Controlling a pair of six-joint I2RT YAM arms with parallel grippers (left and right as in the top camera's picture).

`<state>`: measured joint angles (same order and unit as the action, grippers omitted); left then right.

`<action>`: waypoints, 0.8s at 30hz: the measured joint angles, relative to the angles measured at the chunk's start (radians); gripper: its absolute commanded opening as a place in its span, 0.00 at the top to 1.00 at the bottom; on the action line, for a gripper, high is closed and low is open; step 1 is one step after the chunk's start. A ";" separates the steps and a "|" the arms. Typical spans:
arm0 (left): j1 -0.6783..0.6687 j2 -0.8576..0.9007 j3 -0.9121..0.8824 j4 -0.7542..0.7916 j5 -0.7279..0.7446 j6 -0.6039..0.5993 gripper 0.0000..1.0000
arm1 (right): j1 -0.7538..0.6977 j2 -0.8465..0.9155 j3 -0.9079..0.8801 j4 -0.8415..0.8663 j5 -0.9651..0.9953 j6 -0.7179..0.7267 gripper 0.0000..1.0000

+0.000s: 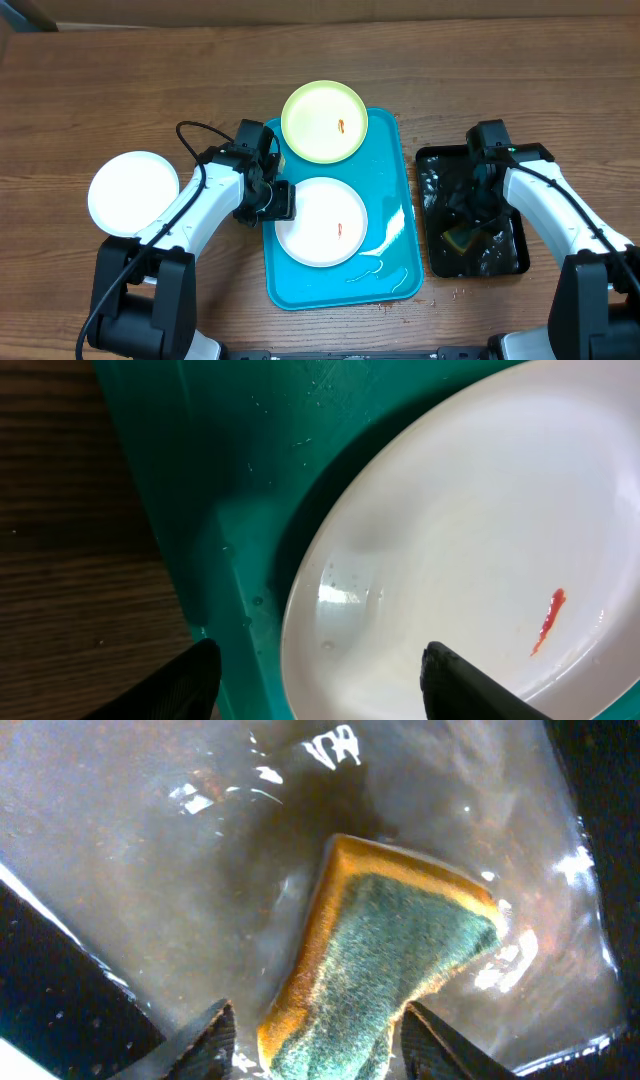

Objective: Clean dirty plates on tray and stack at the side
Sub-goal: 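Dip the sponge in the black tray water with the right gripper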

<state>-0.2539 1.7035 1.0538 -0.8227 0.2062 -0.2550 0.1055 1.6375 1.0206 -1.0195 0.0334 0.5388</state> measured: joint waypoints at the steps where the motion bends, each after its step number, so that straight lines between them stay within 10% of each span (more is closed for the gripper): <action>1: 0.000 0.000 0.000 0.000 0.000 0.001 0.35 | 0.000 0.000 0.000 0.002 0.002 0.008 0.52; 6: -0.011 0.000 0.000 0.005 0.000 0.034 0.33 | 0.000 0.000 -0.041 0.055 0.037 0.064 0.61; 10: -0.022 0.000 0.000 0.026 0.000 0.053 0.34 | 0.000 0.000 -0.116 0.128 0.055 0.095 0.96; 24: -0.022 0.000 0.000 0.046 0.000 0.106 0.44 | 0.000 0.000 -0.077 0.062 0.061 0.057 0.96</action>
<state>-0.2756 1.7039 1.0538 -0.7765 0.2058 -0.1493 0.1051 1.6375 0.9440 -0.9577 0.0940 0.5957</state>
